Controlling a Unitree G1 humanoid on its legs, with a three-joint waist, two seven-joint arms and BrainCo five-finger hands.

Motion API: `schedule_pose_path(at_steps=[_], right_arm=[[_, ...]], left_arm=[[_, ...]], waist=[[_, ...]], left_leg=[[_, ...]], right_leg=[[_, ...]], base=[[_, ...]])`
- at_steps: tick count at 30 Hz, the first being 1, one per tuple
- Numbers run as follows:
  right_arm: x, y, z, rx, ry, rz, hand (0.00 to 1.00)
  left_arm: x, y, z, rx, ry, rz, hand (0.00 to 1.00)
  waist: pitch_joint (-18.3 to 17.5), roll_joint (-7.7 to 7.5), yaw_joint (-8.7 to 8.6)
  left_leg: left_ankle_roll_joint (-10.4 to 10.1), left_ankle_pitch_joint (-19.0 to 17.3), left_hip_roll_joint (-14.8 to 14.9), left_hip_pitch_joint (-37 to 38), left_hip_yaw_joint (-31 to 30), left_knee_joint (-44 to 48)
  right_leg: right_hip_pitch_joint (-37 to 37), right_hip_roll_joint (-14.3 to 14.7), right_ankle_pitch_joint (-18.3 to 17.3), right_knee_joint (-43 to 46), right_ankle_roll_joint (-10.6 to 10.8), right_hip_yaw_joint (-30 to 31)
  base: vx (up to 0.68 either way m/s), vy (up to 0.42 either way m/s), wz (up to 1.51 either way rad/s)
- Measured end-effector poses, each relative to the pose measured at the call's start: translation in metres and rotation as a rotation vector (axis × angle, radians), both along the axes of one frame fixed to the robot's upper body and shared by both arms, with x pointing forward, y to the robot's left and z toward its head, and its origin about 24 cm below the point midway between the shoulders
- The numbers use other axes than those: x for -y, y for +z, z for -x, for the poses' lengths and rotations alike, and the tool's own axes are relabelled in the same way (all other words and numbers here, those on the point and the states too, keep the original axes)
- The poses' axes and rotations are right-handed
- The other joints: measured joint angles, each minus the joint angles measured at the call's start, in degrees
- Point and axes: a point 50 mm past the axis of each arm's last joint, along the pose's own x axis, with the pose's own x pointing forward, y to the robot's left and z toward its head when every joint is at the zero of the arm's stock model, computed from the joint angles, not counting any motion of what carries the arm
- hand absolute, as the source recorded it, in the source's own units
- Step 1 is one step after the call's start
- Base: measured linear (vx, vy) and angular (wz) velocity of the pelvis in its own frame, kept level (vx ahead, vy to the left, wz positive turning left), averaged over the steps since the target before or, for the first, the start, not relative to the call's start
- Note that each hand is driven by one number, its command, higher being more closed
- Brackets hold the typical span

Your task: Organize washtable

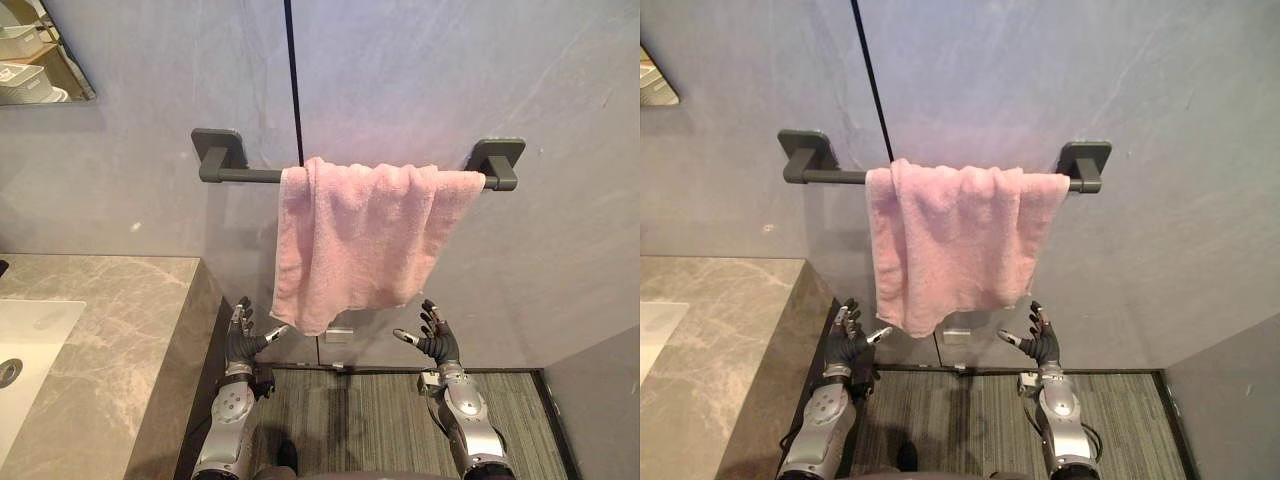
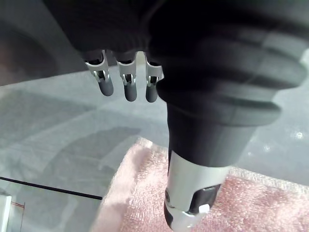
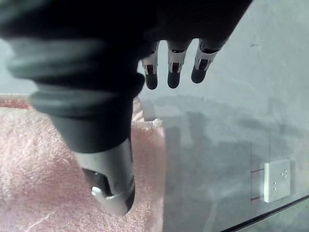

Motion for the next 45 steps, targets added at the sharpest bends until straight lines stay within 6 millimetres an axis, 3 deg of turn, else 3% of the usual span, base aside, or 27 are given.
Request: schedule_pose_path(at_steps=[5, 8, 12, 14, 20, 25, 28, 32, 36, 40, 45], right_arm=[[0.017, 0.001, 0.006, 0.003, -0.086, -0.001, 0.00], [0.037, 0.017, 0.015, 0.076, -0.198, 0.025, 0.00], [0.056, 0.051, 0.019, 0.217, -0.294, 0.074, 0.00], [0.063, 0.079, 0.021, 0.338, -0.334, 0.102, 0.00], [0.054, 0.148, 0.027, 0.672, -0.332, 0.122, 0.00], [0.038, 0.197, 0.036, 0.966, -0.247, 0.041, 0.00], [0.017, 0.215, 0.032, 1.091, -0.106, -0.047, 0.00], [-0.013, 0.220, 0.026, 1.112, 0.110, -0.139, 0.00], [-0.037, 0.219, 0.026, 1.099, 0.315, -0.192, 0.00], [-0.042, 0.210, 0.023, 1.047, 0.388, -0.173, 0.00], [-0.052, 0.177, 0.014, 0.862, 0.447, -0.183, 0.00]], left_arm=[[-0.005, 0.006, -0.001, 0.027, 0.027, 0.006, 0.00], [-0.017, 0.034, 0.005, 0.151, 0.098, 0.001, 0.00], [-0.029, 0.074, 0.010, 0.330, 0.184, -0.007, 0.00], [-0.030, 0.101, 0.015, 0.452, 0.197, -0.018, 0.00], [-0.027, 0.169, 0.034, 0.792, 0.216, -0.014, 0.00], [-0.019, 0.205, 0.050, 1.018, 0.158, 0.076, 0.00], [-0.004, 0.213, 0.049, 1.069, 0.029, 0.184, 0.00], [0.026, 0.215, 0.042, 1.073, -0.199, 0.359, 0.00], [0.057, 0.197, 0.028, 0.965, -0.397, 0.403, 0.00], [0.070, 0.175, 0.017, 0.844, -0.456, 0.360, 0.00], [0.074, 0.158, 0.009, 0.766, -0.469, 0.274, 0.00]], waist=[[-0.01, 0.14, -0.04], [0.01, 0.27, -0.09], [0.01, 0.46, -0.07], [-0.04, 0.64, -0.11], [-0.75, 1.70, -0.10], [-0.86, 1.79, -0.27], [-1.14, 1.57, -0.89], [-2.12, 1.63, -1.25], [-2.55, 2.19, -1.37], [-2.60, 2.26, -1.46], [-2.60, 2.26, -1.43]], left_leg=[[0.00, 0.00, 0.03, 0.00, 0.04, 0.32], [0.00, -0.01, -0.01, 0.10, 0.16, 0.35], [0.05, -0.06, 0.03, 0.47, 0.30, 0.32], [0.09, -0.09, 0.04, 0.73, 0.47, 0.20], [0.11, -0.09, 0.02, 1.13, 0.96, 0.25], [0.11, -0.08, 0.01, 1.17, 0.97, 0.37], [0.13, -0.06, -0.03, 1.19, 0.94, 0.38], [0.13, -0.07, -0.21, 1.17, 0.87, 0.39], [0.15, -0.05, -0.42, 1.22, 0.69, 0.39], [0.17, -0.04, -0.53, 1.41, 0.73, 0.37], [0.18, -0.03, -0.54, 1.48, 0.78, 0.36]], right_leg=[[-0.01, 0.00, 0.00, 0.03, 0.00, 0.06], [-0.01, 0.00, 0.03, 0.13, -0.02, 0.19], [0.10, -0.02, 0.03, 0.51, -0.02, 0.37], [0.07, -0.04, 0.02, 0.86, 0.00, 0.59], [0.12, -0.11, 0.11, 1.04, 0.17, 1.07], [0.14, -0.11, 0.12, 1.07, 0.19, 1.09], [0.14, -0.13, 0.13, 1.16, 0.20, 1.10], [0.14, -0.27, 0.12, 1.18, 0.24, 1.07], [0.12, -0.48, 0.01, 1.50, 0.43, 0.98], [0.00, -0.62, -0.09, 1.96, 0.59, 1.09], [-0.04, -0.62, -0.09, 2.03, 0.59, 1.17]], base=[[0.00, 0.000, -0.01], [0.00, 0.000, 0.00], [0.00, 0.000, -0.02], [0.00, 0.000, -0.05], [-0.01, -0.001, -0.04], [0.00, 0.000, 0.00], [0.00, 0.000, 0.00], [0.00, 0.000, 0.00], [-0.01, -0.001, 0.00], [-0.02, -0.003, -0.01], [-0.01, -0.003, 0.00]])
